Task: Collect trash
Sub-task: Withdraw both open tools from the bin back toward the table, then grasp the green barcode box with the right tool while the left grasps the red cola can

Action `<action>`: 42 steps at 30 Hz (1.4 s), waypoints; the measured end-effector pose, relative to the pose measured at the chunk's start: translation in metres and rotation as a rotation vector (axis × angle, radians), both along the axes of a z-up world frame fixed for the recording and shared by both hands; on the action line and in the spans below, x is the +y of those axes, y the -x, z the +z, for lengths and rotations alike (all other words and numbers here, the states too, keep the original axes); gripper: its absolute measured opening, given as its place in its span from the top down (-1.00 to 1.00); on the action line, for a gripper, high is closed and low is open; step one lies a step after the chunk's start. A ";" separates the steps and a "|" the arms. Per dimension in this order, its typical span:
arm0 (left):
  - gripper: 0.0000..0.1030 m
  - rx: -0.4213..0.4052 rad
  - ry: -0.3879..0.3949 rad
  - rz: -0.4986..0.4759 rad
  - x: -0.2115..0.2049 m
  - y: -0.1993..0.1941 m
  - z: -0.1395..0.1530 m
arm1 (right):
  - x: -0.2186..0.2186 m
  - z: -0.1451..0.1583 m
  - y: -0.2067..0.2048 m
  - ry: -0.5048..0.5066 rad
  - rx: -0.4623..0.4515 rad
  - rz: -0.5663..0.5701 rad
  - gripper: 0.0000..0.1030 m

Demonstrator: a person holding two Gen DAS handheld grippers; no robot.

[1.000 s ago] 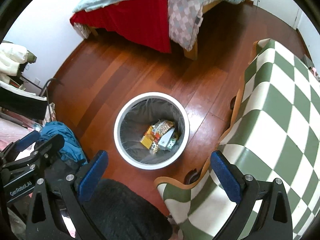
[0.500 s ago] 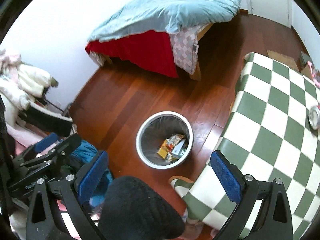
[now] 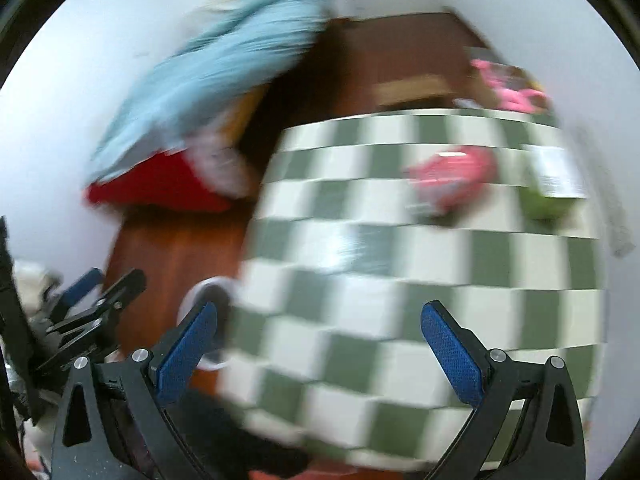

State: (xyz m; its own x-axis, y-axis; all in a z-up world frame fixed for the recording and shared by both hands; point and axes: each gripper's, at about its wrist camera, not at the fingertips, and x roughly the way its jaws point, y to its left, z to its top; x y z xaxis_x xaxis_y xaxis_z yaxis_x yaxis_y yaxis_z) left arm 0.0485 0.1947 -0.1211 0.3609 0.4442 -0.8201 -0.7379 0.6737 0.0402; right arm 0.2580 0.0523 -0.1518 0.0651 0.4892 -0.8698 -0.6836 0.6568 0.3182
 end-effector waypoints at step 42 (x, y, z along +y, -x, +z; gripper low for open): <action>-0.38 0.459 0.041 -0.639 -0.073 -0.344 -0.150 | -0.067 -0.156 -0.289 0.390 0.118 -0.262 -0.52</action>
State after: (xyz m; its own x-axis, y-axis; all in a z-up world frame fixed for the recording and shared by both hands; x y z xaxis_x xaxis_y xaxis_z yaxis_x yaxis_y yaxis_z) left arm 0.3927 0.1215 -0.2711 0.1574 0.2310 -0.9601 -0.1230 0.9693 0.2131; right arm 0.5466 -0.0143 -0.3081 0.0326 0.1051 -0.9939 -0.4535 0.8878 0.0790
